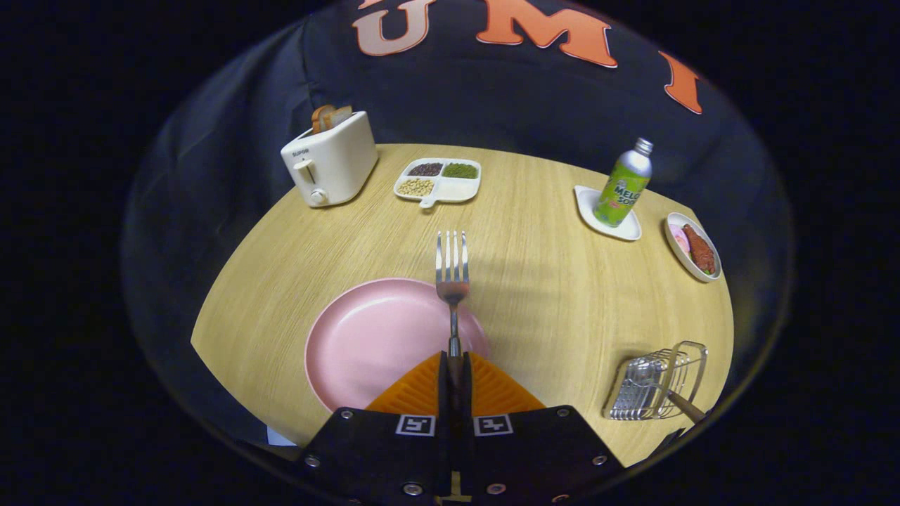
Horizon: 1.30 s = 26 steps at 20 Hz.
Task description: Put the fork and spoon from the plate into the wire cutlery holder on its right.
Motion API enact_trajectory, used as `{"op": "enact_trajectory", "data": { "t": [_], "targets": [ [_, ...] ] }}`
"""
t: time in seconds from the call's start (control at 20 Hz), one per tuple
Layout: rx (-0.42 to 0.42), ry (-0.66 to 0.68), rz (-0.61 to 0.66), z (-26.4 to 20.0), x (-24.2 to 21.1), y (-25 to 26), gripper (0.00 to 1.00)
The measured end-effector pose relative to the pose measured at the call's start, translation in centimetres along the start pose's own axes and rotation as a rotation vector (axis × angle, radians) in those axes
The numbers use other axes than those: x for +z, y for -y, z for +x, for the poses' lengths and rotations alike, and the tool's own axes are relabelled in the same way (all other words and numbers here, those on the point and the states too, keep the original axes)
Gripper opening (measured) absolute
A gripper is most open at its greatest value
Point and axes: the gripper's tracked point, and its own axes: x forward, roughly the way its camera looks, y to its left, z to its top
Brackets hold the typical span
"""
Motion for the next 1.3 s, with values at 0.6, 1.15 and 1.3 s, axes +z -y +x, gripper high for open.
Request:
{"op": "enact_trajectory", "data": {
  "t": [0.6,1.15,1.3],
  "targets": [
    [-0.253,-0.024,0.12,-6.3,-0.3,15.6,0.05],
    [-0.266,-0.237,0.074,-9.0,-5.3,21.4,0.05],
    [-0.253,-0.302,0.039,-9.8,-5.8,22.5,0.05]
  ]
}}
